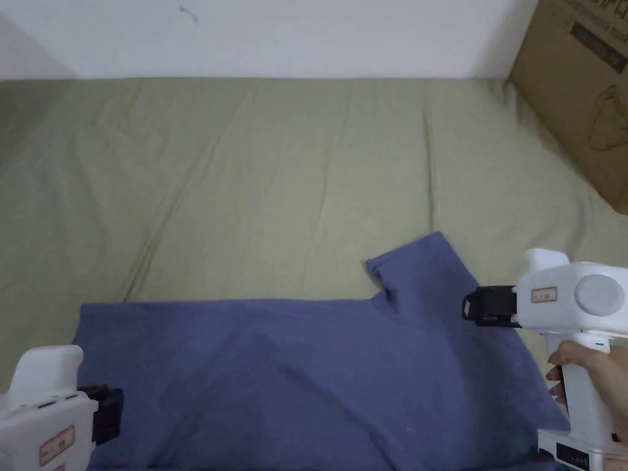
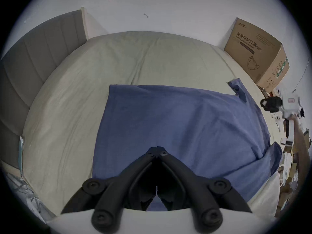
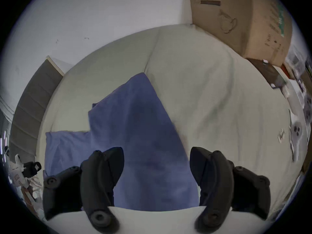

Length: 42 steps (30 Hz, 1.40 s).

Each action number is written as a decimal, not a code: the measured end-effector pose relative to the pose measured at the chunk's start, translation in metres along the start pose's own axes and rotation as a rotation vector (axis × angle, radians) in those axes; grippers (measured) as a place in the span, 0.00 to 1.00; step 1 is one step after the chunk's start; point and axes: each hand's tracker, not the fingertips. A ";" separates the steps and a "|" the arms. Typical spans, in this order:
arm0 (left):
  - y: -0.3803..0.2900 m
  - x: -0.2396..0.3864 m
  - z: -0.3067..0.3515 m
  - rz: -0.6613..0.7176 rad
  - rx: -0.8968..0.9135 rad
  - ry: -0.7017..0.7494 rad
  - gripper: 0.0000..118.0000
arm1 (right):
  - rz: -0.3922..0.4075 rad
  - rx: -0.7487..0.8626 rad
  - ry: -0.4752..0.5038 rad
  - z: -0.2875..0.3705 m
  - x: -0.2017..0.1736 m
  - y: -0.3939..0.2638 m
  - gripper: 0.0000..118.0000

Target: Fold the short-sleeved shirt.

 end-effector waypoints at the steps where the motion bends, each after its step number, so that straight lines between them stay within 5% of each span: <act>1: 0.000 -0.002 -0.003 0.003 -0.003 0.002 0.00 | 0.023 -0.012 -0.016 -0.007 -0.002 0.005 0.72; 5: -0.002 -0.008 -0.009 0.013 -0.018 0.017 0.00 | 0.059 -0.080 -0.033 -0.036 -0.005 0.013 0.71; 9: -0.003 -0.017 -0.016 0.021 -0.034 0.030 0.00 | 0.124 -0.064 -0.052 -0.023 -0.017 0.010 0.60; 12: -0.001 -0.015 -0.012 0.039 -0.031 0.028 0.00 | 0.105 -0.070 0.009 -0.015 -0.020 0.014 0.00; 21: 0.029 -0.051 -0.016 0.117 0.016 -0.024 0.00 | 0.089 -0.034 -0.002 -0.005 -0.014 0.016 0.00; 23: 0.049 -0.065 -0.029 0.139 0.000 -0.005 0.20 | 0.080 -0.035 0.002 -0.005 -0.013 0.016 0.00; 25: 0.068 -0.065 -0.034 0.153 -0.012 0.020 0.63 | 0.078 -0.034 0.005 -0.008 -0.009 0.017 0.00; 27: 0.086 -0.073 -0.048 0.162 -0.001 0.034 0.88 | 0.074 -0.031 0.008 -0.009 -0.007 0.019 0.00; 33: 0.117 -0.091 -0.105 0.262 -0.042 -0.024 0.88 | 0.075 -0.036 0.004 -0.012 -0.006 0.017 0.00; 39: 0.114 -0.052 -0.117 0.173 -0.067 0.078 0.87 | 0.070 -0.037 0.009 -0.010 -0.004 0.015 0.00; 42: 0.112 -0.055 -0.112 0.107 -0.042 0.125 0.42 | 0.070 -0.028 0.015 -0.003 -0.006 0.016 0.00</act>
